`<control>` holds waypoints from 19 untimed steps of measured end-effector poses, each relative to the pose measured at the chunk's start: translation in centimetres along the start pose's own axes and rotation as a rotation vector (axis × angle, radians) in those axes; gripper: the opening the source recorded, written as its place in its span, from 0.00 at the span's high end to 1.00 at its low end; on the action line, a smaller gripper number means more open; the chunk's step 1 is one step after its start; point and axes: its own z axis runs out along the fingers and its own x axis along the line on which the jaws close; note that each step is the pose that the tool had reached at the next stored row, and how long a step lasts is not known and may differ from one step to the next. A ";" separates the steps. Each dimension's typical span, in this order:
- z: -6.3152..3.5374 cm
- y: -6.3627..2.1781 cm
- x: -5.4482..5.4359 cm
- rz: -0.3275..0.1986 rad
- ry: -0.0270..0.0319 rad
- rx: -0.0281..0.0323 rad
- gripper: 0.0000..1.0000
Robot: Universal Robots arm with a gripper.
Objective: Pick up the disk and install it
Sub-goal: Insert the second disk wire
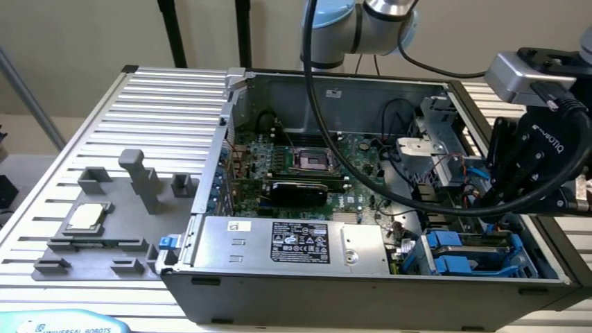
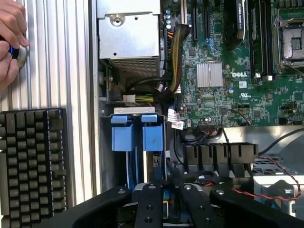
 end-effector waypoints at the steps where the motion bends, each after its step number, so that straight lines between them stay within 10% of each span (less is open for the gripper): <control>1: 0.01 0.00 0.0 0.000 0.0022 0.0001 0.84; 7: 0.11 1.12 0.1 -0.003 0.0034 0.0055 0.84; 13: 0.50 1.58 0.2 -0.012 0.0017 0.0440 0.84; 19: 1.09 1.69 0.3 -0.023 0.0009 0.0689 0.84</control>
